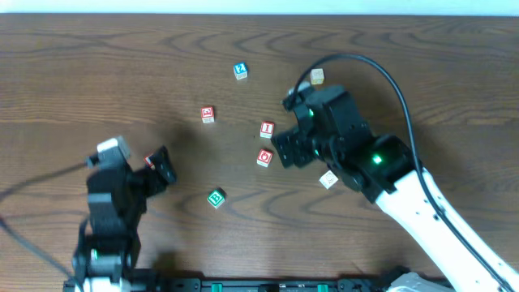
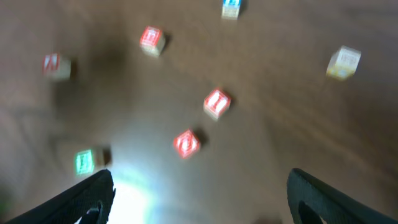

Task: Spell out Ai2
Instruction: 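Reach the left gripper to the red A block and grasp it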

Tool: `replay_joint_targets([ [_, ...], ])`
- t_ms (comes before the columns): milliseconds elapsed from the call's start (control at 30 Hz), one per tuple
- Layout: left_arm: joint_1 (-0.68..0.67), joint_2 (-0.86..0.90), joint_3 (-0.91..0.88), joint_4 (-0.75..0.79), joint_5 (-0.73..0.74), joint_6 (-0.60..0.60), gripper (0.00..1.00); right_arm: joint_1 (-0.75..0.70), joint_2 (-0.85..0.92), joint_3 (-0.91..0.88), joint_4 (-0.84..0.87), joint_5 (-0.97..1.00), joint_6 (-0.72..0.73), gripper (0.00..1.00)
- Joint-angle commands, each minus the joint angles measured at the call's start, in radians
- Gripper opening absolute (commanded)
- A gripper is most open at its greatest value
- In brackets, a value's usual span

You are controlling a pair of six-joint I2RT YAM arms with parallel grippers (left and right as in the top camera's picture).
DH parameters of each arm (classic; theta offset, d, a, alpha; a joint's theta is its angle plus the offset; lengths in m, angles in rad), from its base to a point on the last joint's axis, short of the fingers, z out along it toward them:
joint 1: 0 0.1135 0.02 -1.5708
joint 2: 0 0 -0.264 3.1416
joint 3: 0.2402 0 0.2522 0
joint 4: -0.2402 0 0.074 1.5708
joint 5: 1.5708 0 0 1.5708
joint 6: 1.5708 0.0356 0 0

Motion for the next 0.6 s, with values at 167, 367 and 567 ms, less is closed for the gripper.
replay_joint_targets([
  [167,-0.004,0.488,0.323,-0.128,-0.282,0.185,0.96,-0.111,0.069,0.003,0.169,-0.024,0.033,0.86],
  [367,-0.005,0.749,0.459,-0.272,-0.227,0.062,1.00,-0.204,0.101,0.003,0.173,-0.055,0.078,0.86],
  [567,-0.006,0.835,0.479,-0.366,-0.202,-0.060,1.00,-0.252,0.159,0.003,0.235,-0.055,0.077,0.87],
])
